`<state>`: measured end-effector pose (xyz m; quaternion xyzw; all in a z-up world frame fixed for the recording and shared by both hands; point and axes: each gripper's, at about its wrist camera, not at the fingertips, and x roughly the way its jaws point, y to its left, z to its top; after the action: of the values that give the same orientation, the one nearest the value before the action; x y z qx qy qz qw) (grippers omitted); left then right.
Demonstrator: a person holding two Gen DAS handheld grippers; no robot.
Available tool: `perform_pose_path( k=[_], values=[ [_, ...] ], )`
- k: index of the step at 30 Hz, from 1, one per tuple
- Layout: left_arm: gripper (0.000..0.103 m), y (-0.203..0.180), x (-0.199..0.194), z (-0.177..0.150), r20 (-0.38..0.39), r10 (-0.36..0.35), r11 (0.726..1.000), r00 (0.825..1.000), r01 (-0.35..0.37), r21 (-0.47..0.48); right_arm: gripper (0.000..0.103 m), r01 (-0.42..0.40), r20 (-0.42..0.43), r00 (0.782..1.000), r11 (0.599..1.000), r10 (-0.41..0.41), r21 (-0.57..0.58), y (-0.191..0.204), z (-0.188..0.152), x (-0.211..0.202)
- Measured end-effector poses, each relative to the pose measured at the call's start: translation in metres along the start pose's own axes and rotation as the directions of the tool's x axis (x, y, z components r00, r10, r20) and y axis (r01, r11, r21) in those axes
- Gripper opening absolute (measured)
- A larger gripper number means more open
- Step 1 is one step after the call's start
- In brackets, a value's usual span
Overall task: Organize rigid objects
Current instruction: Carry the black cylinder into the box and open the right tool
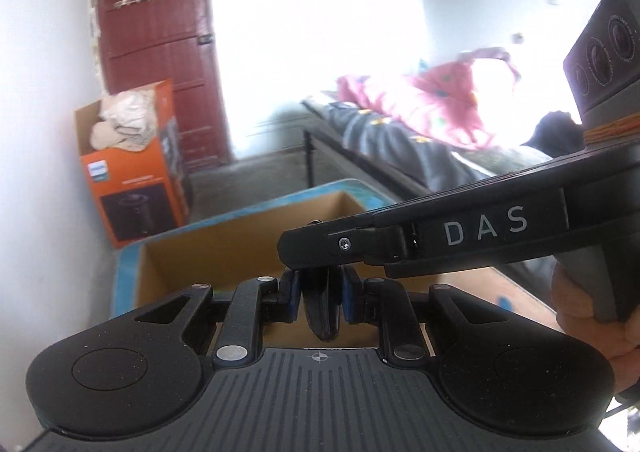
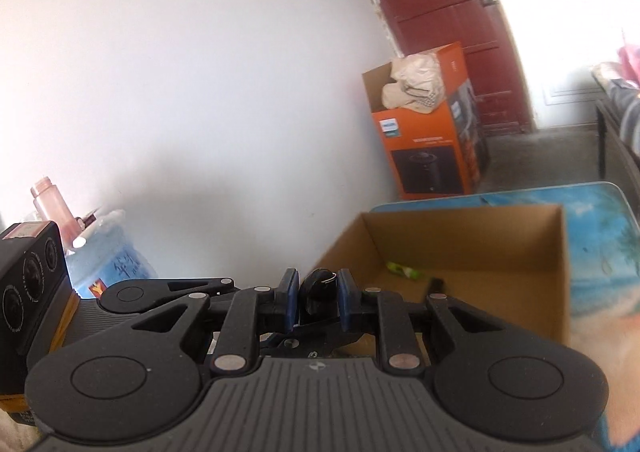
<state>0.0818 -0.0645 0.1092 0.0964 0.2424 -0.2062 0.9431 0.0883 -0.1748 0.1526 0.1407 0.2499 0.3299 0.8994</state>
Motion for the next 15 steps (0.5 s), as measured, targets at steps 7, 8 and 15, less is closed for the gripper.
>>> perform_pose_path(
  k=[7, 8, 15],
  values=[
    [0.019, 0.057, 0.067, 0.012, -0.168, -0.001, 0.995, 0.986, -0.016, -0.101, 0.022, -0.03, -0.17, 0.984, 0.996, 0.044, 0.086, -0.027, 0.038, 0.087],
    [0.019, 0.065, 0.078, 0.01, -0.196, -0.006, 0.993, 0.981, -0.017, -0.117, 0.022, -0.028, -0.199, 0.979, 0.994, 0.049, 0.107, -0.034, 0.04, 0.101],
    [0.019, 0.106, 0.148, -0.007, -0.421, -0.02, 0.981, 0.907, -0.062, -0.181, 0.022, 0.022, -0.403, 0.912, 0.969, 0.081, 0.246, -0.084, 0.031, 0.196]
  ],
)
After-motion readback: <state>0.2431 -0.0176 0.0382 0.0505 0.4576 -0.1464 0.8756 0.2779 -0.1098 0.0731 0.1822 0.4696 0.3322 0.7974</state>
